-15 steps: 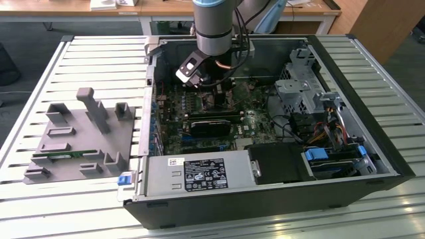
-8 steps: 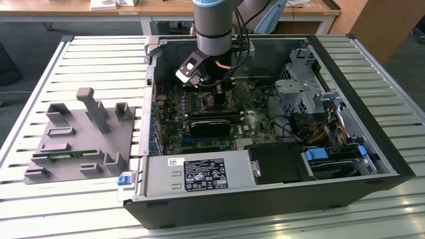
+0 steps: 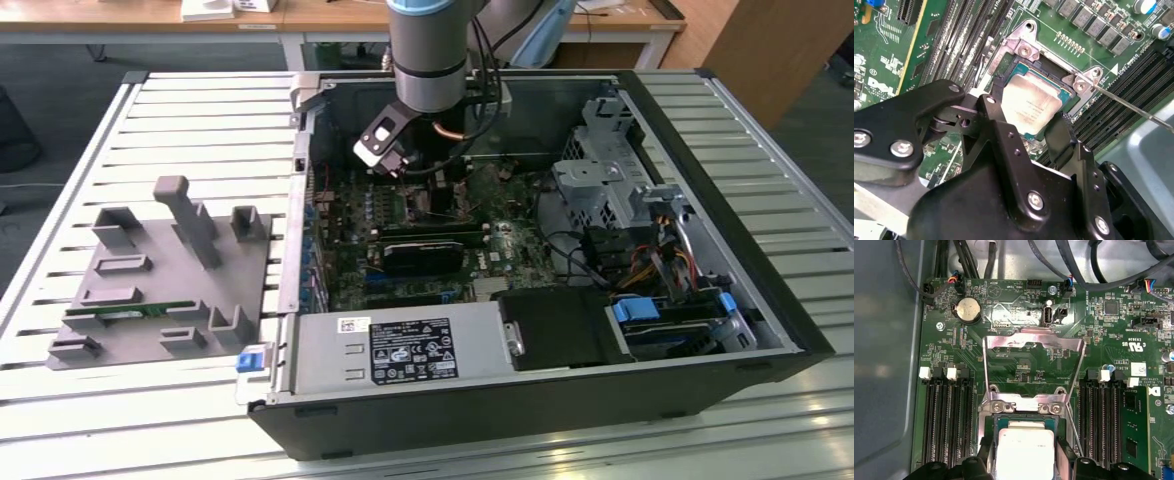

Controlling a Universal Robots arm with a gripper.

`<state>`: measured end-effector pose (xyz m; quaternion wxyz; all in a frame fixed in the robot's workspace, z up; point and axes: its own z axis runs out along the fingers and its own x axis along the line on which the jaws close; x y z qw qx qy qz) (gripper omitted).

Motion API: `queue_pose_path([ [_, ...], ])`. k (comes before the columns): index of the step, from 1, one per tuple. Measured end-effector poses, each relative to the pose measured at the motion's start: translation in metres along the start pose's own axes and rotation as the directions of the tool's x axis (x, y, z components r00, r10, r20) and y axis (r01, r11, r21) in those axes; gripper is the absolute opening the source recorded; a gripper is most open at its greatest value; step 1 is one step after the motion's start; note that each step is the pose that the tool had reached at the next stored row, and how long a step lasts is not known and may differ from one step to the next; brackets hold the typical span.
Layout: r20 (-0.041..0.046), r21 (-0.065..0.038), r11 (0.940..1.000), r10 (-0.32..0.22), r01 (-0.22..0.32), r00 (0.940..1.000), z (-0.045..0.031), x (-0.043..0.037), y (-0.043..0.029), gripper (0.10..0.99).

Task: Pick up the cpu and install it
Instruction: 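Place the cpu into insertion slot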

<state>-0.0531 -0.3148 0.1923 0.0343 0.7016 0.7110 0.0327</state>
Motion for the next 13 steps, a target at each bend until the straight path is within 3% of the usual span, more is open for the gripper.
queue_pose_path([
  [10, 0.0, 0.0, 1.0, 0.0, 0.0, 1.0, -0.0119, 0.0, 0.0011, 0.592],
  [12, -0.0001, 0.0, 1.0, 0.0, 0.0, 1.0, -0.0128, 0.0, 0.0012, 0.471],
  [13, -0.0002, 0.0, 1.0, 0.0, 0.0, 1.0, -0.0131, 0.0, 0.0013, 0.471],
])
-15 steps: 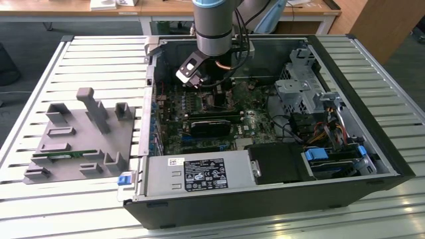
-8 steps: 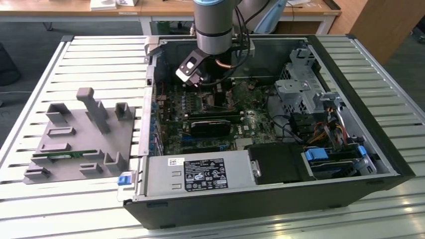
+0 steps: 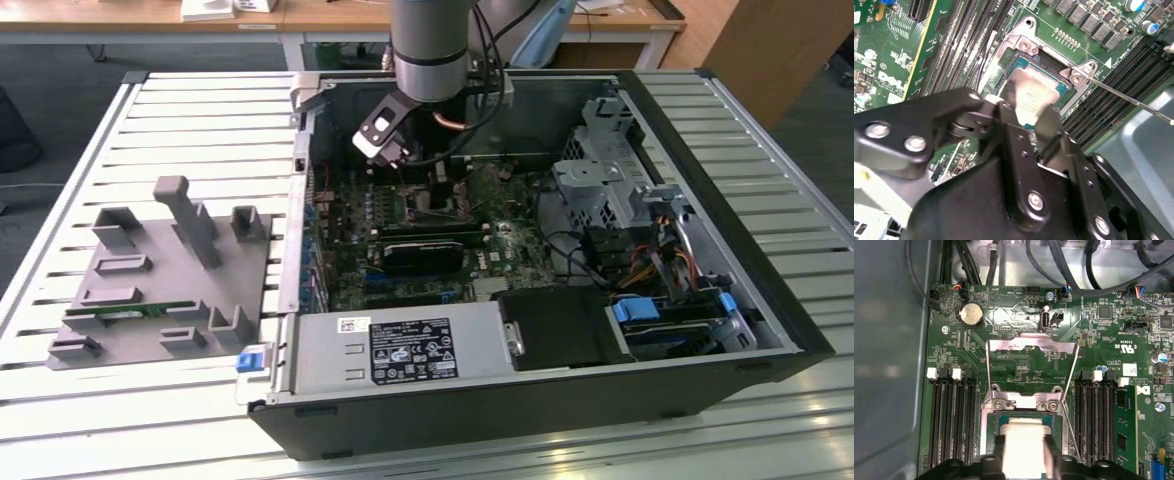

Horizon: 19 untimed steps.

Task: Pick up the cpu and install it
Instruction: 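Place the cpu into insertion slot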

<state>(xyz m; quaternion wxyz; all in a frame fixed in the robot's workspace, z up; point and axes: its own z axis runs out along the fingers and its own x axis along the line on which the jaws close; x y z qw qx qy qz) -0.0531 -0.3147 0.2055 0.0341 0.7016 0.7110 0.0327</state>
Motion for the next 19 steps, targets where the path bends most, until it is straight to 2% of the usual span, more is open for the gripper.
queue_pose_path([
  [3, 0.0001, 0.0, 1.0, 0.0, 0.0, 1.0, -0.0009, 0.0, 0.0001, 0.294],
  [4, 0.0001, 0.001, 1.0, 0.0, 0.0, 1.0, -0.0013, -0.0001, 0.0002, 0.294],
  [6, 0.0002, 0.002, 1.0, 0.0, 0.0, 1.0, -0.0021, -0.0001, 0.0005, 0.176],
  [7, 0.0001, 0.002, 1.0, 0.0, 0.0, 1.0, -0.0025, 0.0, 0.0007, 0.176],
  [8, 0.0001, 0.004, 1.0, 0.0, 0.0, 1.0, -0.003, -0.0001, 0.0011, 0.118],
  [19, 0.0, 0.017, 0.9999, 0.001, -0.001, 1.0, -0.0082, -0.0001, 0.0025, 0.106],
])
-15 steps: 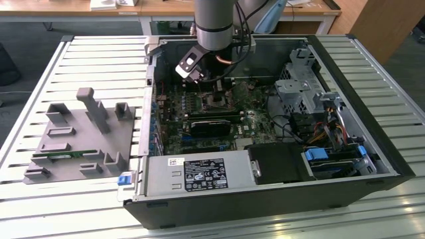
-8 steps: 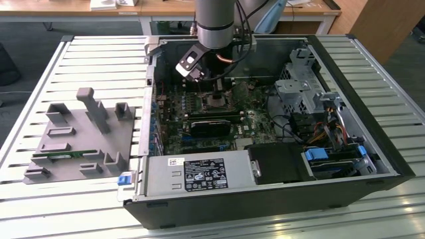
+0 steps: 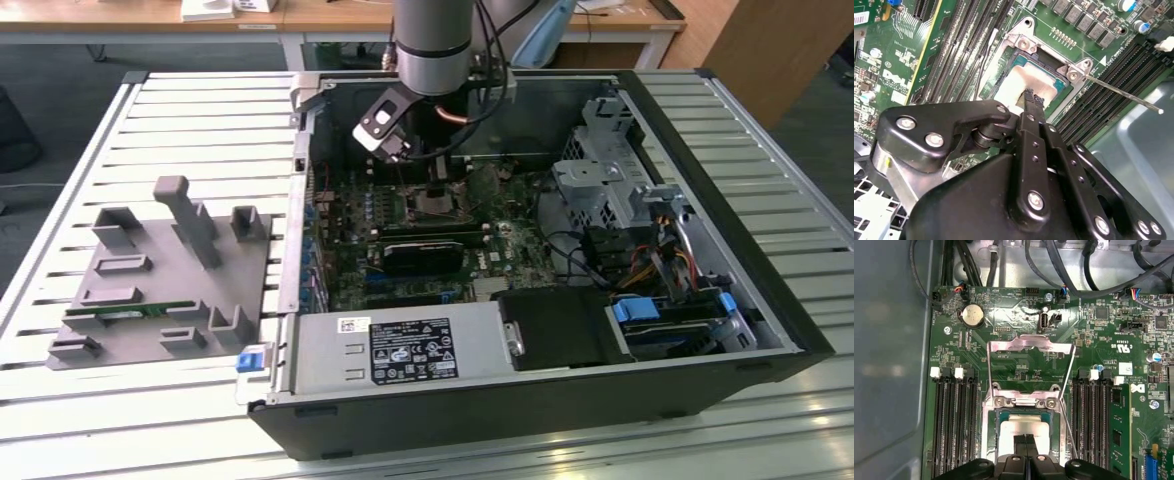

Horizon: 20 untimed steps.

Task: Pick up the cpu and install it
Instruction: 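Place the cpu into insertion slot, then close the cpu cover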

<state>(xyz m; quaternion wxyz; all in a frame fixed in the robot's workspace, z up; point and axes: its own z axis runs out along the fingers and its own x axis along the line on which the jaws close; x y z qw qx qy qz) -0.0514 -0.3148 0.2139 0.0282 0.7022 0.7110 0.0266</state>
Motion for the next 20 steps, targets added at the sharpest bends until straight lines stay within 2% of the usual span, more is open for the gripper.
queue_pose_path([
  [7, 0.0, 0.002, 1.0, 0.0, 0.0, 1.0, -0.0052, 0.0, 0.0004, 0.106],
  [12, -0.0001, 0.003, 1.0, 0.0, 0.0, 1.0, -0.0144, 0.0, 0.0012, 0.106],
  [16, 0.0, 0.004, 1.0, 0.0, 0.0, 1.0, -0.0251, 0.0, 0.002, 0.106],
  [17, 0.0, 0.005, 1.0, 0.0, 0.0, 1.0, -0.0345, -0.0001, 0.0027, 0.106],
  [20, -0.0001, 0.007, 1.0, 0.0, 0.0, 1.0, -0.0469, -0.0001, 0.0037, 0.106],
])
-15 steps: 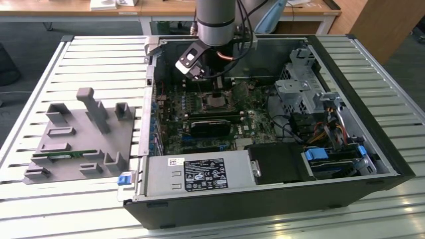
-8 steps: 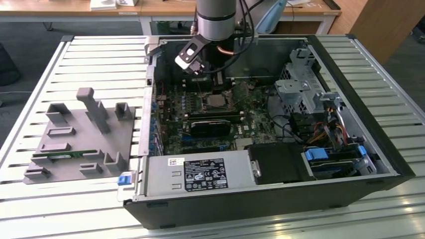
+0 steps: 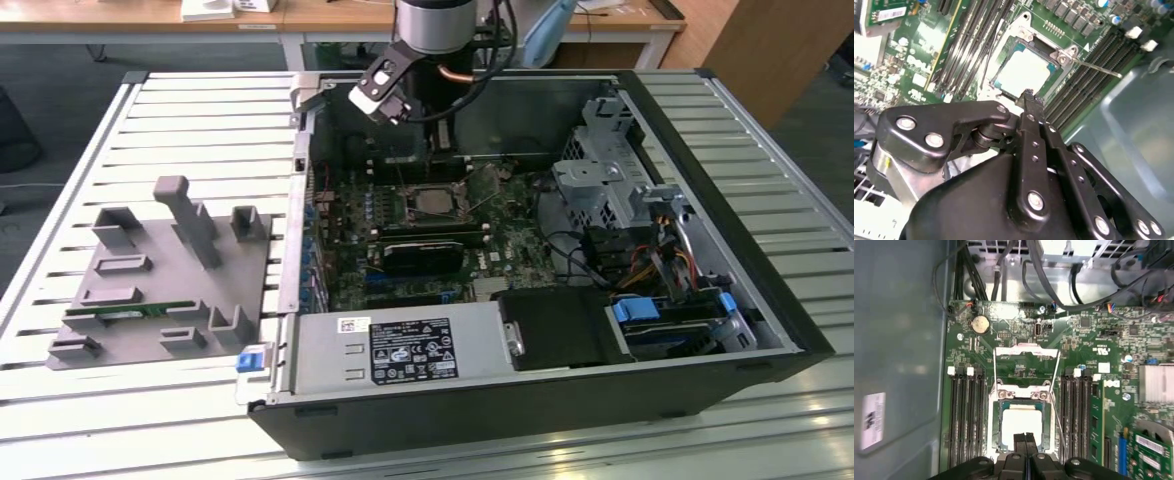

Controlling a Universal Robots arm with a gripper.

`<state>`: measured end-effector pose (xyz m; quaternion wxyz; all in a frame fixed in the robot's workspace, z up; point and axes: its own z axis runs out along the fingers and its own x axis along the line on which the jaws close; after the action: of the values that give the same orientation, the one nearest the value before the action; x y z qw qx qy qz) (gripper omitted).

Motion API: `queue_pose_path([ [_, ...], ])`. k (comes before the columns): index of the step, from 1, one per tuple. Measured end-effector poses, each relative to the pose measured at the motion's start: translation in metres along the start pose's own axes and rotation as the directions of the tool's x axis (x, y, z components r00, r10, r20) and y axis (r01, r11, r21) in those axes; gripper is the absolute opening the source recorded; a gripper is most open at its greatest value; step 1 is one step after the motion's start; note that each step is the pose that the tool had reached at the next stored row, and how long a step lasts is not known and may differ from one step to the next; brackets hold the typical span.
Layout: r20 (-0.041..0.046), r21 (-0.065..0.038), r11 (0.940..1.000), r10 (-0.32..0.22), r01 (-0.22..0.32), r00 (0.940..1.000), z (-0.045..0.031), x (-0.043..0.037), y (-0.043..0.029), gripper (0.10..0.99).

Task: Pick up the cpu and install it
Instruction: 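Close the cpu cover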

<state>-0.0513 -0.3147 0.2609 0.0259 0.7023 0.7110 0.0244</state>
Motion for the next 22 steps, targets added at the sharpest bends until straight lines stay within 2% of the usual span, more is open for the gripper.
queue_pose_path([
  [3, -0.0001, 0.0, 1.0, 0.0, 0.0, 1.0, -0.0006, -0.0017, 0.0, 0.106],
  [8, 0.0002, 0.002, 1.0, 0.001, -0.001, 1.0, -0.0004, -0.0093, 0.0011, 0.106],
  [12, -0.0001, 0.013, 0.9999, 0.001, -0.001, 1.0, 0.0008, -0.0098, 0.0142, 0.106],
  [15, 0.0, 0.017, 0.9999, 0.001, -0.001, 1.0, 0.0015, -0.0099, 0.0224, 0.106],
  [20, 0.0, 0.02, 0.9998, 0.001, -0.001, 1.0, 0.002, -0.01, 0.0311, 0.106],
  [22, -0.0003, 0.024, 0.9997, 0.001, -0.001, 1.0, 0.0024, -0.01, 0.036, 0.106],
])
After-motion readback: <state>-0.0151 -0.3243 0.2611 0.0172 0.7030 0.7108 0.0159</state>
